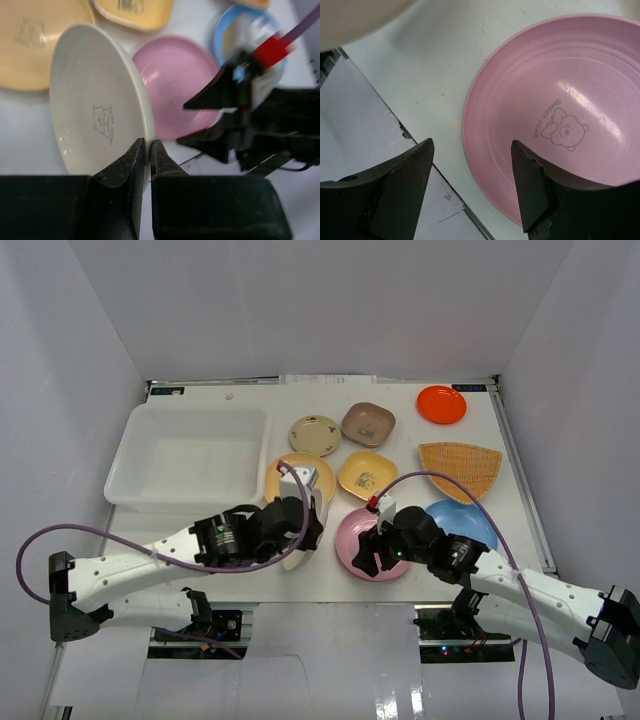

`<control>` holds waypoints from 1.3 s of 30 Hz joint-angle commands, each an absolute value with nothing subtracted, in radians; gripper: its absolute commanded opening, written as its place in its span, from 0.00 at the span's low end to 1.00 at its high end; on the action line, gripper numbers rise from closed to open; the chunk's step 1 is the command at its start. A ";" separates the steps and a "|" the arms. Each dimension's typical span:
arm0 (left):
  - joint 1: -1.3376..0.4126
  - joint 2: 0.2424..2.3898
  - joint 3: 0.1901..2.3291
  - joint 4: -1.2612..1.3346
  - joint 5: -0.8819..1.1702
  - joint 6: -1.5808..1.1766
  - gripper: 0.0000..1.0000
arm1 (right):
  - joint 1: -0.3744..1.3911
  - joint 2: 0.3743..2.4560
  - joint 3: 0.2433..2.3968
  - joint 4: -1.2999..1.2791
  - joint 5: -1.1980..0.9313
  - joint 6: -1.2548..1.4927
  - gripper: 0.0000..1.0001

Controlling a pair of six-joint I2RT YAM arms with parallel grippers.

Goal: Place the plates into the plastic bin on the countertop

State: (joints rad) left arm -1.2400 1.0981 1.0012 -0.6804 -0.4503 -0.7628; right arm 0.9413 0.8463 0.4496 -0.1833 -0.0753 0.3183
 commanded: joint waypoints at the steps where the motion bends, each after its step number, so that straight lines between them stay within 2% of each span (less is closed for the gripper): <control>1: -1.217 1.058 1.179 -0.706 -0.598 -0.658 0.00 | 0.968 0.874 0.453 -0.138 -0.031 0.293 0.70; 4: -1.125 1.107 1.331 -0.707 -0.649 -0.536 0.00 | 0.986 0.908 0.463 -0.124 -0.015 0.285 0.70; 7: -0.945 1.163 1.440 -0.669 -0.555 -0.416 0.00 | 1.025 0.957 0.486 -0.132 0.012 0.273 0.70; 11: -0.686 1.261 1.541 -0.679 -0.517 -0.327 0.00 | 1.071 1.009 0.515 -0.152 0.090 0.253 0.69; 17: -0.429 1.422 1.591 -0.689 -0.522 -0.245 0.00 | 1.112 1.065 0.540 -0.163 0.169 0.233 0.68; 26: -0.261 1.709 1.531 -0.597 -0.426 -0.245 0.00 | 1.178 1.176 0.589 -0.207 0.271 0.206 0.68; 30: -0.242 1.752 1.502 -0.563 -0.420 -0.264 0.00 | 1.216 1.248 0.626 -0.206 0.305 0.199 0.62; 31: -0.241 1.759 1.500 -0.561 -0.423 -0.264 0.05 | 1.232 1.264 0.632 -0.207 0.311 0.196 0.58; 32: -0.239 1.764 1.496 -0.561 -0.426 -0.265 0.17 | 1.239 1.278 0.638 -0.210 0.319 0.198 0.56; 33: -0.239 1.770 1.493 -0.561 -0.428 -0.264 0.24 | 1.244 1.308 0.646 -0.212 0.336 0.195 0.54; 34: -0.238 1.769 1.490 -0.561 -0.422 -0.268 0.33 | 1.256 1.322 0.658 -0.215 0.347 0.196 0.46; 35: -0.238 1.764 1.480 -0.561 -0.416 -0.271 0.51 | 1.262 1.337 0.664 -0.218 0.357 0.196 0.39; 37: -0.238 1.732 1.473 -0.557 -0.388 -0.279 0.64 | 1.272 1.370 0.687 -0.235 0.379 0.202 0.22; 38: -0.238 1.717 1.468 -0.555 -0.376 -0.281 0.69 | 1.282 1.377 0.696 -0.245 0.380 0.204 0.17; 39: -0.238 1.680 1.465 -0.557 -0.361 -0.284 0.78 | 1.299 1.385 0.719 -0.267 0.391 0.207 0.10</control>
State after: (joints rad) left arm -0.2394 1.7966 1.4719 -0.5884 -0.4000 -0.2680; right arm 1.2697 1.3659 0.6559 -0.2291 0.3367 0.1986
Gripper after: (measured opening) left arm 0.718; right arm 0.169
